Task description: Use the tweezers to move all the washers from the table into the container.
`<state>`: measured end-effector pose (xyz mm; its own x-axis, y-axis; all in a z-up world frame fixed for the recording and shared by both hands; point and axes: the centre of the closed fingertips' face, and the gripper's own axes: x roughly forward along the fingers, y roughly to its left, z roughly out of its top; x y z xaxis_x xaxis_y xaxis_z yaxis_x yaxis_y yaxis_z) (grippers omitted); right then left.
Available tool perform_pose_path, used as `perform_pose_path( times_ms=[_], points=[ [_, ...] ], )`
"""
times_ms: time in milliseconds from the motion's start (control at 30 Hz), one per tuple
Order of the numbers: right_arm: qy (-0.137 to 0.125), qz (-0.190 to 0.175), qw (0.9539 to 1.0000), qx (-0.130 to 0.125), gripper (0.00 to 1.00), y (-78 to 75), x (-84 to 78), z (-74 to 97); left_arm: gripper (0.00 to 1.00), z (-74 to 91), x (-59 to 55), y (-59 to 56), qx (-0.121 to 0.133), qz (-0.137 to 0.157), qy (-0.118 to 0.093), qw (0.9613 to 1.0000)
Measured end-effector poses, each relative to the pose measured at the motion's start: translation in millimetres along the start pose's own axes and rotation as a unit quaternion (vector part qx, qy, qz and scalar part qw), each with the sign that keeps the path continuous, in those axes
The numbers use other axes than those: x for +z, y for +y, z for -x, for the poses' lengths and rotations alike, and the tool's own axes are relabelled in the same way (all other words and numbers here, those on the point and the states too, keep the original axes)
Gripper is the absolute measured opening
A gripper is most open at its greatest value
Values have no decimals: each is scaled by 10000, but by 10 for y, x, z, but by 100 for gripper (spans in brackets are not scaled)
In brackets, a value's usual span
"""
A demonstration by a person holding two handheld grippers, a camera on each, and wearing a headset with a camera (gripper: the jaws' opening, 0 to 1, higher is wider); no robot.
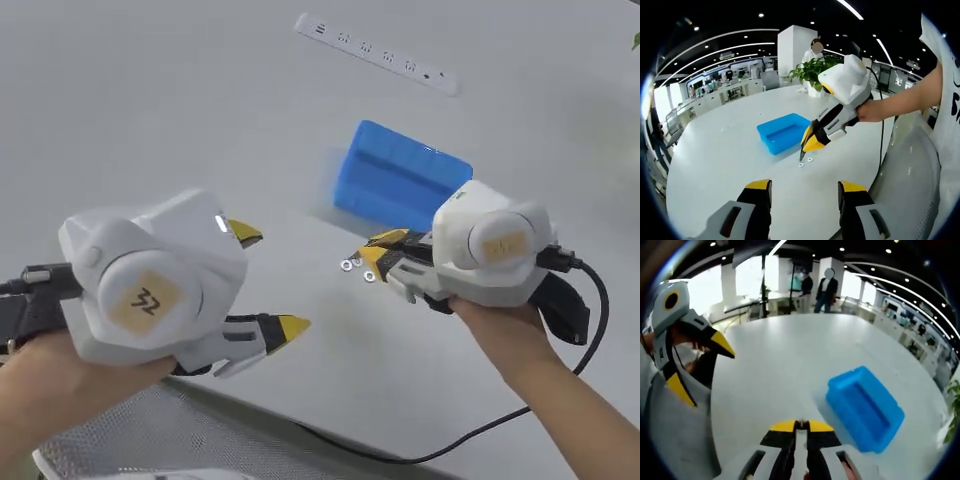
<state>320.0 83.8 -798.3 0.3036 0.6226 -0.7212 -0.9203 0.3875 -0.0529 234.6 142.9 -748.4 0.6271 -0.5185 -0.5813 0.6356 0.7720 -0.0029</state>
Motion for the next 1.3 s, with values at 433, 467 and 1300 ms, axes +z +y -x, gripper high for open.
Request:
perform_pose_path(
  times_ms=[433,467,1300],
  points=[
    [387,167,9985,341,2,156,-113,2,49,-58,-12,-43,-43,-161,78,9998],
    [499,154,9978,400,2,186,-149,-1,48,-57,-9,-48,-58,-146,62,9999],
    [440,515,9969,404,2,295,-179,-47,10,-786,479,-271,-1466,-1131,-346,9821]
  ],
)
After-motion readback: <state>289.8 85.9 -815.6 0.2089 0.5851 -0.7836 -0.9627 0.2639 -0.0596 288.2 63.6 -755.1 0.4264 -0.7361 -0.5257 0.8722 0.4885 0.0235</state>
